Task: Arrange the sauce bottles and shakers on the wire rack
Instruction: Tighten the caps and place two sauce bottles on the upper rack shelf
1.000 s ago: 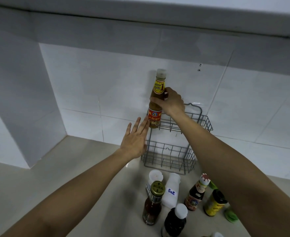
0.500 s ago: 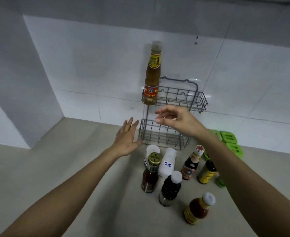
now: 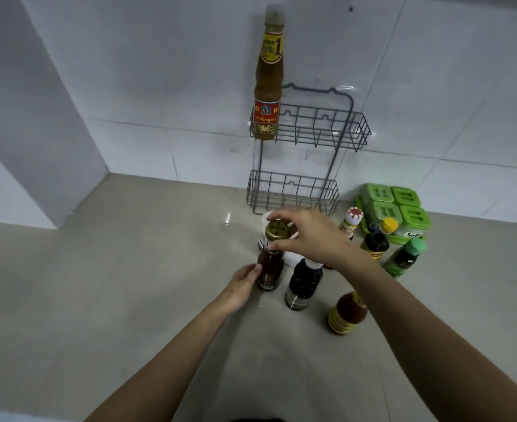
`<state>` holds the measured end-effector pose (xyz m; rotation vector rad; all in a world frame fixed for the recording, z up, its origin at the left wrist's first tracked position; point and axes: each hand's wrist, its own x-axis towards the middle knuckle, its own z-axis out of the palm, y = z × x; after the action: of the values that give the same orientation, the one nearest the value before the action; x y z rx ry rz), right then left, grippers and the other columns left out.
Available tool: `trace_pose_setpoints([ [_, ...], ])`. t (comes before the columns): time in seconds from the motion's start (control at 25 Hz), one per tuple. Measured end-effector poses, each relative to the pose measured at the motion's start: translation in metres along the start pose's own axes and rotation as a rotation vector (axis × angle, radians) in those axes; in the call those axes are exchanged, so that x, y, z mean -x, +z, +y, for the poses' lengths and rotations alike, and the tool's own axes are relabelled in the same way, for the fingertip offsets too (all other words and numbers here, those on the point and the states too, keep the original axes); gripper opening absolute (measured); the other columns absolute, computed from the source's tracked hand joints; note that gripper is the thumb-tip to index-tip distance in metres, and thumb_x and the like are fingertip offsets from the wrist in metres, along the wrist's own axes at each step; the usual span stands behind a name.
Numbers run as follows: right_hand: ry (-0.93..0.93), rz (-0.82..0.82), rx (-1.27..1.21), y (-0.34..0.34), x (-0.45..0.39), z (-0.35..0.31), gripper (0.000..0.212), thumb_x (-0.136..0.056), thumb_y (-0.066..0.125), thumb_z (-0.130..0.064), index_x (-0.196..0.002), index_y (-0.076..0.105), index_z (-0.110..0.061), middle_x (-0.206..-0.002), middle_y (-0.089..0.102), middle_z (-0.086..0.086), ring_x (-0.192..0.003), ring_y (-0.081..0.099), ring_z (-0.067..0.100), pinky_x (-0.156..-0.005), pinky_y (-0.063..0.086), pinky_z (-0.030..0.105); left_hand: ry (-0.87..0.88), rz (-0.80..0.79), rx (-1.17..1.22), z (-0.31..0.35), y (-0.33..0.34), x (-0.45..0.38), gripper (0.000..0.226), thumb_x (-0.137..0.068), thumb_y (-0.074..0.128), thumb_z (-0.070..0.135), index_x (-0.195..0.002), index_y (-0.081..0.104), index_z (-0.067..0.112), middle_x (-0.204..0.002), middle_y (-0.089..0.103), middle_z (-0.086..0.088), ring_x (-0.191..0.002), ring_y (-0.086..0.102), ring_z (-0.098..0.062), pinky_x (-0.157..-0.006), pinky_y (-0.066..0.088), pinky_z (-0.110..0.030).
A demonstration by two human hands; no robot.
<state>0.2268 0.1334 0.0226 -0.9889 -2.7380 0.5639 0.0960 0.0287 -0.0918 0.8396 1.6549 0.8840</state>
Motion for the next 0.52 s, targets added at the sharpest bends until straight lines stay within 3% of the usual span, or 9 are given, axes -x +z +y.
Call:
trace_pose_setpoints([
  [0.08,0.01,0.051,-0.01,0.006,0.001,0.001,0.054,-0.078,0.075,-0.046,-0.126,0.06,-0.025,-0.117,0.07,-0.002,-0.106,0.065,0.019,-0.09,0.049,0.033,-0.002,-0.005,0.02,-0.006,0.003,0.0,0.049,-0.102,0.032,0.041,-0.142,0.042,0.016,-0.141,0.042,0.007,-0.13,0.039,-0.011,-0.097,0.028,-0.014],
  [0.12,0.013,0.072,-0.018,0.008,0.002,0.001,0.052,-0.079,0.074,-0.045,-0.125,0.06,-0.024,-0.115,0.071,-0.002,-0.104,0.066,0.019,-0.088,0.049,0.032,-0.004,-0.009,0.022,-0.012,0.003,-0.003,0.052,-0.101,0.031,0.047,-0.144,0.041,0.02,-0.147,0.041,0.006,-0.135,0.037,-0.013,-0.108,0.027,-0.022],
  [0.2,0.017,0.105,-0.016,0.011,0.003,0.002,0.05,-0.082,0.071,-0.045,-0.125,0.06,-0.023,-0.114,0.071,-0.001,-0.102,0.065,0.02,-0.084,0.046,0.03,-0.025,-0.019,0.04,-0.022,0.002,-0.008,0.059,-0.095,0.031,0.059,-0.144,0.042,0.027,-0.148,0.044,0.004,-0.136,0.039,-0.016,-0.117,0.027,-0.038],
  [0.32,0.027,0.127,-0.038,0.012,0.007,0.003,0.05,-0.085,0.068,-0.046,-0.127,0.059,-0.022,-0.115,0.071,-0.001,-0.102,0.066,0.019,-0.085,0.048,0.031,-0.053,-0.016,0.187,-0.03,0.0,-0.01,0.064,-0.085,0.035,0.07,-0.133,0.051,0.031,-0.139,0.056,0.002,-0.125,0.052,-0.017,-0.11,0.038,-0.041],
  [0.52,0.066,0.27,-0.278,-0.004,0.012,0.006,0.044,-0.084,0.067,-0.048,-0.122,0.062,-0.027,-0.108,0.071,-0.004,-0.091,0.066,0.013,-0.082,0.056,0.033,-0.1,0.078,0.596,-0.022,-0.005,-0.006,0.043,-0.097,0.035,0.054,-0.124,0.046,0.023,-0.111,0.062,-0.002,-0.099,0.065,-0.026,-0.083,0.055,-0.041],
])
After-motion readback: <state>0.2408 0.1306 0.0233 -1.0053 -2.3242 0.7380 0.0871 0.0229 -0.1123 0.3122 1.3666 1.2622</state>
